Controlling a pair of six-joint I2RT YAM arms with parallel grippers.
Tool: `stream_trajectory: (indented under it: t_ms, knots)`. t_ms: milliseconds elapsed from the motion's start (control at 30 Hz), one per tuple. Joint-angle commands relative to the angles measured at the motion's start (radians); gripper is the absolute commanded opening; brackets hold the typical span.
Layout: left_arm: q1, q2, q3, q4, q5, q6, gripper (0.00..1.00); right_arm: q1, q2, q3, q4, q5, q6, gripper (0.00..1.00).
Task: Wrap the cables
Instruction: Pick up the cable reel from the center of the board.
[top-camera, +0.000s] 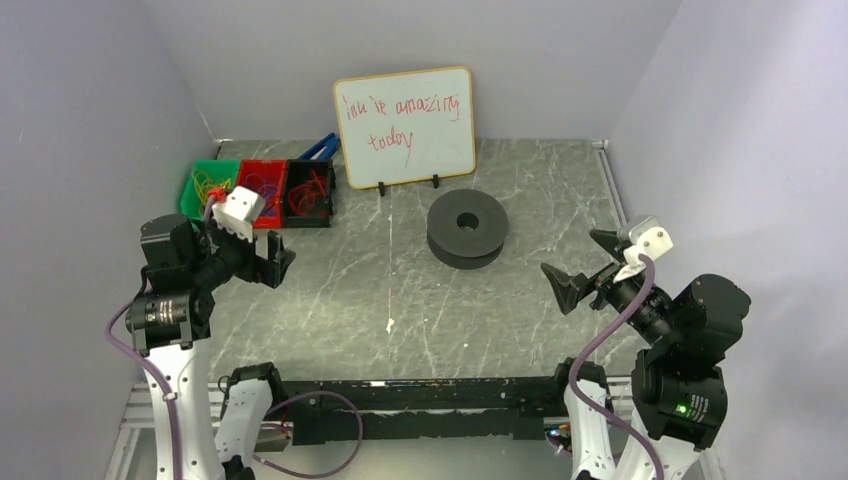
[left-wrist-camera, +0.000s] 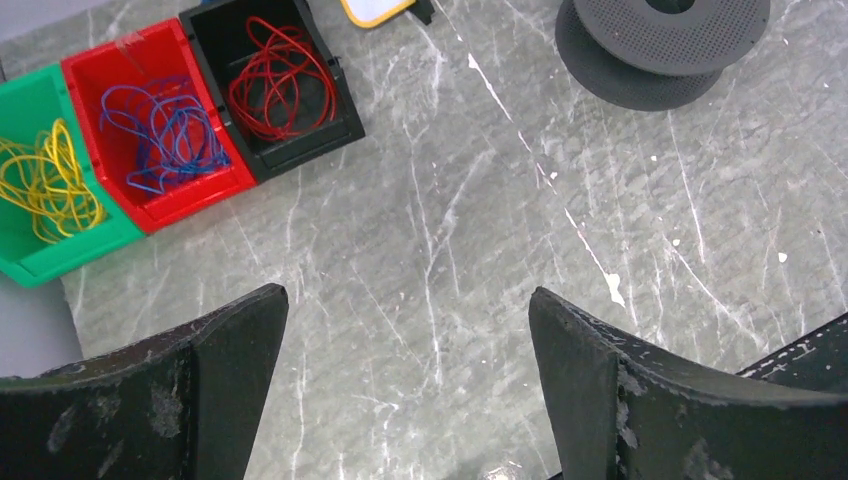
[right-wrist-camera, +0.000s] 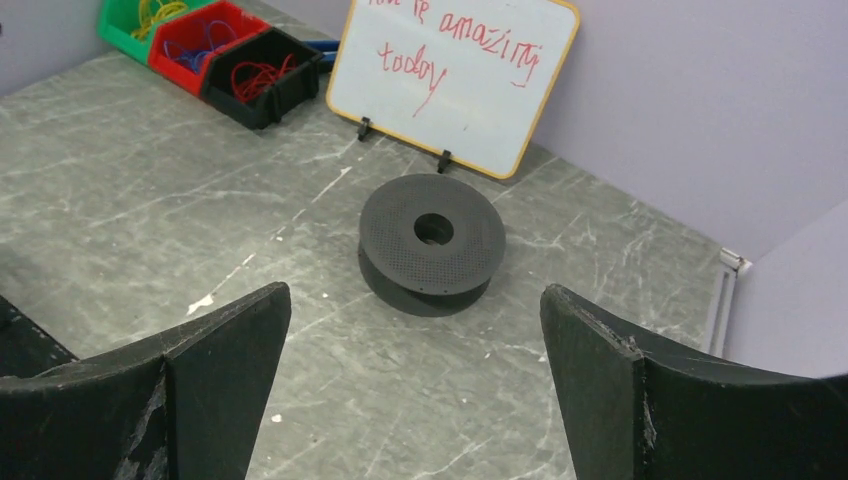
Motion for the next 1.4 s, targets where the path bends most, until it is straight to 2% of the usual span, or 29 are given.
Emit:
stream_trajectory:
  t_ms: [0,133,267,400,667,900,1067,1367]
  knots:
    - [0.01,-0.01,-0.022,0.037,0.036,-0.024,0.96,-0.004,0.021,0.04,0.031,-0.014,0.097,0.99]
    - [0.014,-0.011,-0.046,0.051,0.051,-0.025,0.96,-0.004,0.03,0.039,0.058,-0.007,0.081,0.99]
    - [0.015,-0.017,-0.061,0.056,0.052,-0.024,0.96,-0.003,0.033,-0.004,0.066,-0.074,-0.032,0.99]
    - [0.016,-0.02,-0.076,0.059,0.058,-0.012,0.96,-0.004,0.037,-0.041,0.111,-0.093,-0.042,0.99]
    - [0.017,-0.009,-0.088,0.054,0.101,0.014,0.96,-0.003,0.09,-0.122,0.265,-0.128,0.087,0.99]
    - [0.024,-0.004,-0.11,0.065,0.117,0.018,0.96,-0.003,0.241,-0.125,0.357,-0.144,0.21,0.99]
    - [0.027,0.006,-0.113,0.065,0.136,0.022,0.96,0.008,0.35,-0.133,0.438,-0.092,0.274,0.99]
    - [0.035,0.02,-0.126,0.07,0.158,0.026,0.96,0.098,0.506,-0.159,0.509,0.027,0.338,0.99]
